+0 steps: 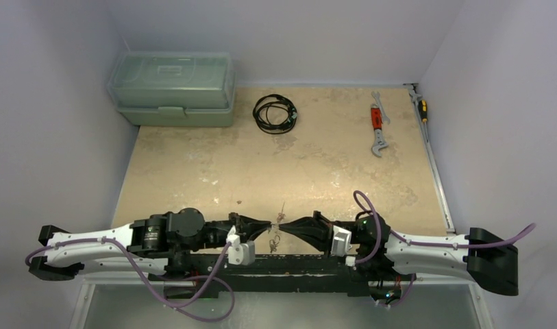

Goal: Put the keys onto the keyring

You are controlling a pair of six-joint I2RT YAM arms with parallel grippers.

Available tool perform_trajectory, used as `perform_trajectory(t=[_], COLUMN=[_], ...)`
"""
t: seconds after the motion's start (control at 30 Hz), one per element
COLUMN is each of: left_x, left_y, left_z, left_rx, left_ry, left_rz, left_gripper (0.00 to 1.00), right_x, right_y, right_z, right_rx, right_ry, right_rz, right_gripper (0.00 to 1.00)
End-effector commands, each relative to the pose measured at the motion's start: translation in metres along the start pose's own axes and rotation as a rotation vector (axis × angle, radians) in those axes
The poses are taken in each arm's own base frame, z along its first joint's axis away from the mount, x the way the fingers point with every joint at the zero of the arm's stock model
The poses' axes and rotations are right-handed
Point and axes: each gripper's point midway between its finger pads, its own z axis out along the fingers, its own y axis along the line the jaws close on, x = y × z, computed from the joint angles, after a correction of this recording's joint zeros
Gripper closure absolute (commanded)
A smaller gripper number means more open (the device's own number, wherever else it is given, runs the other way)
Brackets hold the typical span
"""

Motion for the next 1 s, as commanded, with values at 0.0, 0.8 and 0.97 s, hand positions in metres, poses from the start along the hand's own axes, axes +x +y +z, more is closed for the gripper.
perform_trajectory(t=[0.0, 0.8, 0.97], left_x=[-0.011, -0.008, -0.007], left_y=[0.005, 0.004, 0.009], left_z=[-0.005, 0.001, 0.004], left_rx=[-0.014, 0.004, -0.003], left_ry=[-0.048, -0.061, -0.061], left_rz=[-0.008, -0.031, -0.063], left_gripper=[1.00, 1.00, 1.00], right_x=[-0.034, -0.034, -0.034], right_y=[-0.021, -0.019, -0.018], right_z=[0.007, 0.008, 0.008], right_rx=[0.058, 0.045, 0.038], right_ry=[-0.114, -0.112, -0.108], right_rz=[-0.041, -0.027, -0.024], right_gripper=[1.00, 1.00, 1.00])
